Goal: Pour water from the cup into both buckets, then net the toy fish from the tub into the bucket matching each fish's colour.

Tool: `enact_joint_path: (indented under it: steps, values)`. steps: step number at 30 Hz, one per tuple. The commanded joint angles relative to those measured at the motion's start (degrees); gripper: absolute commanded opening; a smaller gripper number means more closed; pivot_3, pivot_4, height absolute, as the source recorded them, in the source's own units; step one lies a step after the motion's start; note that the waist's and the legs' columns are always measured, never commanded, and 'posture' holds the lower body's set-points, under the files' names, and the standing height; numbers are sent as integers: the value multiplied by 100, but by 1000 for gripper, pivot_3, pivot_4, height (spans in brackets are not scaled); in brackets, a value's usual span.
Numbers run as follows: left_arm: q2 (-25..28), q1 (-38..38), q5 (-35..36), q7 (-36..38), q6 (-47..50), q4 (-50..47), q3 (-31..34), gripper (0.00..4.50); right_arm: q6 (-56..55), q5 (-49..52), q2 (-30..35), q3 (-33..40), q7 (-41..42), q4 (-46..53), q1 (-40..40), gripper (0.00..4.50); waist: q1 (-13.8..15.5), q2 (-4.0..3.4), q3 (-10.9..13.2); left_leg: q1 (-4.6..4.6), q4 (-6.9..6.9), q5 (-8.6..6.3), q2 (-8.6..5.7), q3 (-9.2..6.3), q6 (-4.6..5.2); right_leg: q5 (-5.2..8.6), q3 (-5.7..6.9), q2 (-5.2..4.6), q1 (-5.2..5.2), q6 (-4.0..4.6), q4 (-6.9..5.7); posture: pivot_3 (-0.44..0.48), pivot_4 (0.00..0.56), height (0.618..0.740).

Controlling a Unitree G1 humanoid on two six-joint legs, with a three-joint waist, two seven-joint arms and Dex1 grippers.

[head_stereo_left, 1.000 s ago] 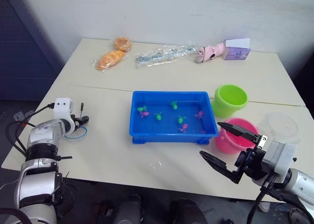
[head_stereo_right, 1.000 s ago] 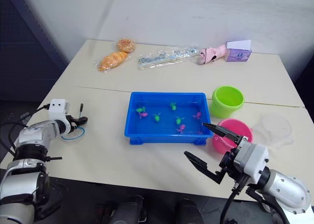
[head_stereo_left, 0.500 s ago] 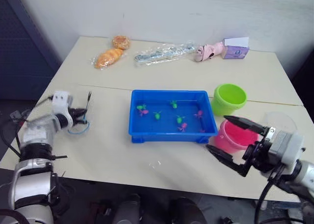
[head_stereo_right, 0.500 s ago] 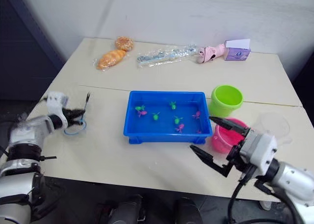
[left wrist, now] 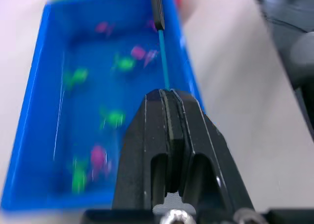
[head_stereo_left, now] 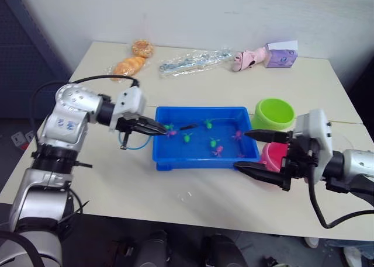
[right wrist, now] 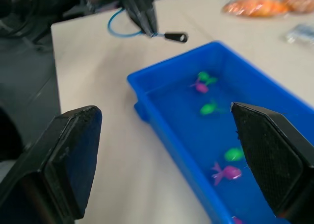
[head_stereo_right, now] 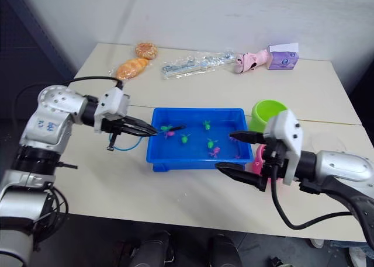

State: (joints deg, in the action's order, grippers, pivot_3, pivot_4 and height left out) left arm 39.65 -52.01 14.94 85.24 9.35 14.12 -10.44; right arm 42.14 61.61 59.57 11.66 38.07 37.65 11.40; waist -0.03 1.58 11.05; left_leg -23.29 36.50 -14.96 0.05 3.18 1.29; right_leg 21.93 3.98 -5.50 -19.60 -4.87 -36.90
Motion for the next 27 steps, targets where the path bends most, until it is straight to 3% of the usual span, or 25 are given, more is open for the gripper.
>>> enact_joint_path:
  steps: [1, 6, 16, 27]
  values:
    - [-321, -139, 169, 364, -118, -348, -251, 45, 206, -118, -247, -422, -199, -13, 531, 4500, -30, -1, 0, 0, 1, 0, -1, 1, 1, -1, 0, 0, 3, -3, -4, 0, 150, 740]
    - [-696, -226, -103, 333, -550, -315, -647, 45, 710, -90, -779, -1063, -573, -13, 1086, 4500, -14, -2, 1, -2, 9, 3, 2, -9, -3, -2, 9, 4, 2, -4, -5, 0, 150, 740]
    - [-1015, -195, -24, 22, -236, -454, -685, 45, 1398, -3, -1269, -1167, -1095, -19, 1404, 4500, -8, -3, 2, -25, 54, -4, 0, -34, 8, -2, 26, 2, 7, -5, -6, 0, 150, 740]
    - [-956, 13, -104, -28, -122, -654, -703, 45, 1598, -76, -1473, -1246, -951, -110, 1472, 4500, -8, -5, 3, -25, 54, -4, 0, -36, 8, -2, 27, 2, 7, -5, -9, 0, 150, 740]
